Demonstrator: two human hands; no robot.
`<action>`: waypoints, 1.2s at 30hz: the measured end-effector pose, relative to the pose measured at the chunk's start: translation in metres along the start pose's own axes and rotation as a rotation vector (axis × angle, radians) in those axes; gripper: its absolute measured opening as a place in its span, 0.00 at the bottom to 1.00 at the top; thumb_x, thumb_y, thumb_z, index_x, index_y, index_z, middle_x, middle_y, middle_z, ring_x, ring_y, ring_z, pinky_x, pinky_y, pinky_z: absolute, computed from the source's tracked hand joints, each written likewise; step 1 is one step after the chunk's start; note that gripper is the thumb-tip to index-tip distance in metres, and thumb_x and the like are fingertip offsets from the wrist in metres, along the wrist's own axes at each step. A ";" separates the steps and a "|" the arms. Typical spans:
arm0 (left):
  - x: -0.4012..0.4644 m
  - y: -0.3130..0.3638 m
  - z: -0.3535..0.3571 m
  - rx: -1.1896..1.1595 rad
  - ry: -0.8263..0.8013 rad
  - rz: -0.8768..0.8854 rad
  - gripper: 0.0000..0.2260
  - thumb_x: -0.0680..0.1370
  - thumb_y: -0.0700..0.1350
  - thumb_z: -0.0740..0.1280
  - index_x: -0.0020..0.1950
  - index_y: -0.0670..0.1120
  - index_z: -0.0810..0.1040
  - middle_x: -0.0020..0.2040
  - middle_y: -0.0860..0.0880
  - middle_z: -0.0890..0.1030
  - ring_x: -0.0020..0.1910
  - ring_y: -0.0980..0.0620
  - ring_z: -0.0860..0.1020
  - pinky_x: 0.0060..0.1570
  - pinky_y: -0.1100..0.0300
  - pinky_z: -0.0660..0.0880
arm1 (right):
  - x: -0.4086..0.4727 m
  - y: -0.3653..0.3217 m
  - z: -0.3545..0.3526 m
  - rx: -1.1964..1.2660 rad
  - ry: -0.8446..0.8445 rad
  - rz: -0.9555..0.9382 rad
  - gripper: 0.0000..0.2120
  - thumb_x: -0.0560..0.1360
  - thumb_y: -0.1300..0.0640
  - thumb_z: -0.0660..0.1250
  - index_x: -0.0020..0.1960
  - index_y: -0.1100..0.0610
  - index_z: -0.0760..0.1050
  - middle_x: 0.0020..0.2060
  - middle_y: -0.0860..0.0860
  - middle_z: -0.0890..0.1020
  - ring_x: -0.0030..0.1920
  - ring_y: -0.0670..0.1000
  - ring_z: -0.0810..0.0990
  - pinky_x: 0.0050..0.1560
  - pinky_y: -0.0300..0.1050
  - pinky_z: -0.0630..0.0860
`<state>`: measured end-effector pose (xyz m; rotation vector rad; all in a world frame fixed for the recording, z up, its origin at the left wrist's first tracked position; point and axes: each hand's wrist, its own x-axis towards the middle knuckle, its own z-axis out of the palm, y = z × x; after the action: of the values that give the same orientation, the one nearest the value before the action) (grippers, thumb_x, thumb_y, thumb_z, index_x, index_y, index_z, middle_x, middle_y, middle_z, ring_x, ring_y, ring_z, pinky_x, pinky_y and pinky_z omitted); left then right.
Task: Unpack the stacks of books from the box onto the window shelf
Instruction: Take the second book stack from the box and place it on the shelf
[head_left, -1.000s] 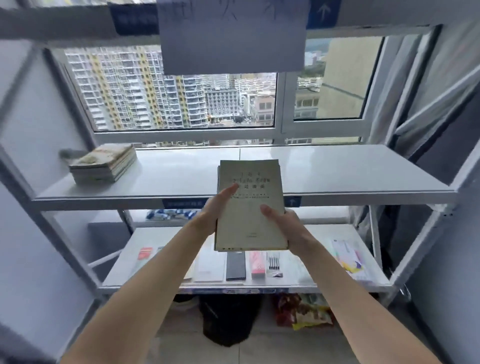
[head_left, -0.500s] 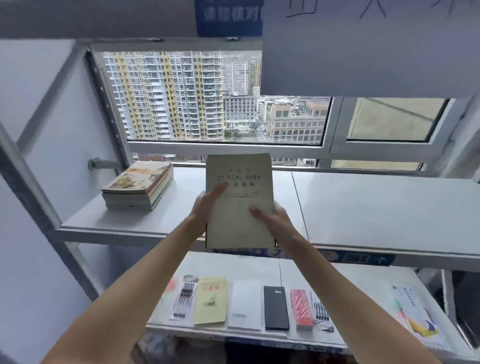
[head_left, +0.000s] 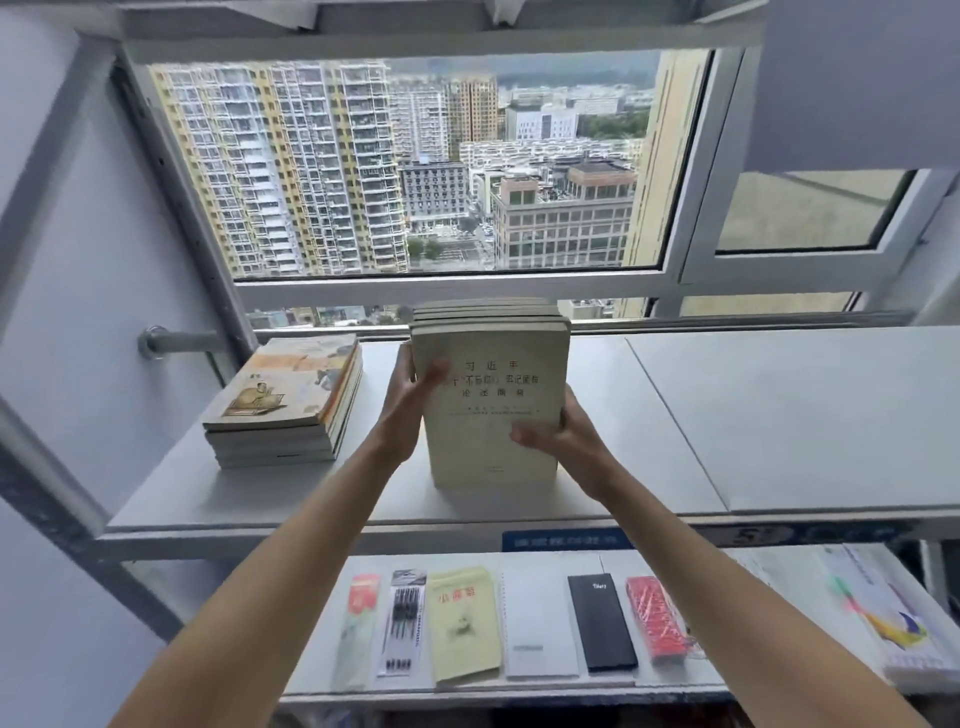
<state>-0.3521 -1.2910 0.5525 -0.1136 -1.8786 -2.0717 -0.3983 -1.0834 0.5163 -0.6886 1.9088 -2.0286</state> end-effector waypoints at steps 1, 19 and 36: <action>0.003 0.002 -0.001 -0.008 0.010 0.010 0.57 0.57 0.69 0.76 0.74 0.36 0.61 0.66 0.32 0.73 0.65 0.33 0.74 0.63 0.35 0.72 | 0.000 0.004 -0.001 0.007 0.013 0.009 0.32 0.64 0.63 0.77 0.64 0.52 0.67 0.59 0.54 0.79 0.58 0.52 0.80 0.50 0.47 0.81; 0.016 -0.008 -0.015 -0.068 0.032 0.034 0.44 0.57 0.67 0.78 0.62 0.42 0.69 0.47 0.50 0.83 0.46 0.52 0.83 0.46 0.56 0.80 | 0.016 0.015 0.012 0.026 -0.016 0.055 0.41 0.62 0.65 0.76 0.69 0.58 0.60 0.63 0.60 0.75 0.64 0.60 0.75 0.55 0.54 0.80; 0.033 -0.009 -0.017 -0.065 0.070 -0.030 0.44 0.58 0.66 0.78 0.64 0.39 0.72 0.51 0.42 0.83 0.48 0.44 0.83 0.46 0.50 0.81 | 0.025 0.015 0.020 -0.008 0.011 0.056 0.36 0.67 0.72 0.74 0.69 0.62 0.61 0.64 0.63 0.74 0.65 0.62 0.75 0.61 0.62 0.76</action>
<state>-0.3831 -1.3136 0.5517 -0.0286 -1.7839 -2.1288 -0.4110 -1.1143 0.5057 -0.6199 1.9217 -1.9960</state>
